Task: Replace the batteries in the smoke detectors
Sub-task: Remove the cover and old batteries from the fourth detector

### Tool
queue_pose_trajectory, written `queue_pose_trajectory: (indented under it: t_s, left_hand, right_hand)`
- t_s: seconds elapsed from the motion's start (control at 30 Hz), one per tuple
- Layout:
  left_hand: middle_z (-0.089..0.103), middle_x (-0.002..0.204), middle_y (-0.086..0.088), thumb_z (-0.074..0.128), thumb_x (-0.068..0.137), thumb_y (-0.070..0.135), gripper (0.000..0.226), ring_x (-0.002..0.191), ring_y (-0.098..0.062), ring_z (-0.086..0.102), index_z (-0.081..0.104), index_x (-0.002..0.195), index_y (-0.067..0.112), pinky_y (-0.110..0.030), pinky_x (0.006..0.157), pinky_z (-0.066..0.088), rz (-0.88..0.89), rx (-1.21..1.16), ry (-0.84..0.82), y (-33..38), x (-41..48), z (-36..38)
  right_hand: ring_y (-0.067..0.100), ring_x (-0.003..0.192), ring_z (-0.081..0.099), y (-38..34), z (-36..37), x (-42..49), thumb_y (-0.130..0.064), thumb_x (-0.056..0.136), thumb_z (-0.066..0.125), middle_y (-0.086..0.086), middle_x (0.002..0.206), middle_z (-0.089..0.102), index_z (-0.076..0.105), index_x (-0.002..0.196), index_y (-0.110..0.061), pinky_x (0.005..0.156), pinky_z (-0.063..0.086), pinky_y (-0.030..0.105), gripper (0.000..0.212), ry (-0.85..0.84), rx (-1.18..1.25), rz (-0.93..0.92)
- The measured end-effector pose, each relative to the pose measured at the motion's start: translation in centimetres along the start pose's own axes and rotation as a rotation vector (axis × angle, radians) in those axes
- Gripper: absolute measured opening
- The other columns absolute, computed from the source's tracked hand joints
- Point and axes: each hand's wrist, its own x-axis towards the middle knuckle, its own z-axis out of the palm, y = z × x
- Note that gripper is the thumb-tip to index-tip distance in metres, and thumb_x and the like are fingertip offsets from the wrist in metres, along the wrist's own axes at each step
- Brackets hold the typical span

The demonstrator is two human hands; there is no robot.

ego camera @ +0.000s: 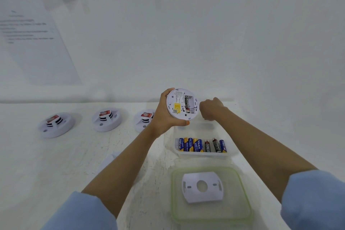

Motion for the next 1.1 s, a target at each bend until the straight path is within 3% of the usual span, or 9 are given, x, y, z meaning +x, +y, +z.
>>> queue_pose_trajectory:
  t_s: [0.1, 0.2, 0.3, 0.37, 0.5, 0.63, 0.8, 0.93, 1.1]
  left_hand:
    - [0.043, 0.125, 0.011, 0.083, 0.047, 0.006, 0.102, 0.108, 0.01, 0.048, 0.028, 0.132, 0.022, -0.02, 0.088, 0.05, 0.003, 0.003, 0.006, 0.1, -0.1, 0.0]
    - [0.043, 0.125, 0.012, 0.083, 0.047, 0.005, 0.102, 0.108, 0.01, 0.048, 0.028, 0.131, 0.022, -0.018, 0.087, 0.05, 0.006, -0.011, 0.003, 0.2, -0.2, -0.1]
    - [0.043, 0.125, 0.012, 0.083, 0.046, 0.005, 0.102, 0.112, 0.003, 0.048, 0.028, 0.131, 0.022, -0.021, 0.089, 0.05, 0.001, -0.025, 0.012, 0.4, -0.4, -0.1]
    - [0.043, 0.124, 0.013, 0.083, 0.047, 0.006, 0.102, 0.114, -0.001, 0.047, 0.028, 0.131, 0.022, -0.02, 0.089, 0.05, 0.004, -0.017, 0.017, 0.5, -0.5, 0.0]
    - [0.041, 0.12, 0.015, 0.083, 0.052, -0.012, 0.1, 0.111, -0.001, 0.048, 0.027, 0.13, 0.018, -0.012, 0.082, 0.049, 0.021, -0.02, 0.023, 0.8, -0.6, 0.6]
    - [0.042, 0.117, 0.015, 0.078, 0.054, -0.019, 0.098, 0.107, 0.0, 0.05, 0.027, 0.131, 0.013, -0.011, 0.08, 0.049, 0.036, -0.044, 0.038, 1.4, -0.7, 1.2]
    - [0.043, 0.115, 0.014, 0.077, 0.053, -0.022, 0.097, 0.1, 0.013, 0.051, 0.028, 0.128, 0.017, -0.009, 0.074, 0.048, 0.035, -0.071, 0.037, 1.5, -1.1, 1.4]
    - [0.046, 0.116, 0.013, 0.08, 0.048, -0.011, 0.099, 0.103, 0.006, 0.053, 0.029, 0.127, 0.02, -0.013, 0.075, 0.05, 0.023, -0.1, 0.038, 1.5, -1.5, 1.3]
    - [0.045, 0.117, 0.012, 0.08, 0.05, -0.016, 0.1, 0.102, 0.009, 0.053, 0.028, 0.129, 0.018, -0.012, 0.076, 0.05, 0.031, -0.105, 0.037, 1.8, -1.4, 1.1]
  right_hand:
    - [0.024, 0.096, 0.057, 0.5, 0.3, 0.0, -0.006, 0.084, 0.052, 0.001, 0.096, 0.06, 0.059, 0.102, -0.01, 0.085, 0.036, 0.03, 0.019, 0.033, 0.213, -0.003]
    - [0.018, 0.081, 0.059, 1.7, -0.3, -0.6, -0.006, 0.083, 0.062, 0.005, 0.103, 0.062, 0.065, 0.104, -0.005, 0.071, 0.045, 0.023, 0.021, 0.164, 0.74, 0.026]
    - [0.012, 0.063, 0.058, 2.4, -2.2, -2.6, -0.002, 0.09, 0.055, 0.006, 0.094, 0.061, 0.061, 0.112, -0.001, 0.056, 0.047, 0.017, 0.023, 0.313, 1.27, 0.028]
    - [0.015, 0.062, 0.059, 2.6, -3.6, -4.0, -0.003, 0.089, 0.057, 0.004, 0.089, 0.06, 0.057, 0.114, -0.002, 0.055, 0.049, 0.019, 0.026, 0.309, 1.428, -0.014]
    - [0.012, 0.069, 0.057, 2.3, -5.7, -5.7, -0.004, 0.076, 0.072, 0.01, 0.086, 0.068, 0.06, 0.094, -0.007, 0.062, 0.043, 0.018, 0.021, 0.317, 1.224, -0.064]
    - [0.006, 0.062, 0.051, 1.2, -6.4, -6.3, -0.005, 0.074, 0.073, 0.005, 0.079, 0.062, 0.069, 0.086, 0.001, 0.053, 0.039, 0.006, 0.014, 0.373, 0.994, -0.075]
    - [0.015, 0.084, 0.05, 0.0, -6.6, -6.9, -0.006, 0.081, 0.067, -0.009, 0.073, 0.047, 0.07, 0.098, 0.0, 0.075, 0.047, 0.029, 0.018, 0.371, 0.844, -0.101]
    - [0.019, 0.074, 0.052, -0.4, -6.3, -7.2, -0.001, 0.072, 0.075, 0.004, 0.079, 0.054, 0.06, 0.107, -0.005, 0.069, 0.045, 0.029, 0.038, 0.482, 0.964, -0.093]
    - [0.009, 0.06, 0.053, -1.0, -5.5, -6.6, -0.002, 0.067, 0.078, 0.01, 0.087, 0.062, 0.063, 0.094, -0.001, 0.063, 0.05, 0.023, 0.031, 0.629, 1.143, -0.044]
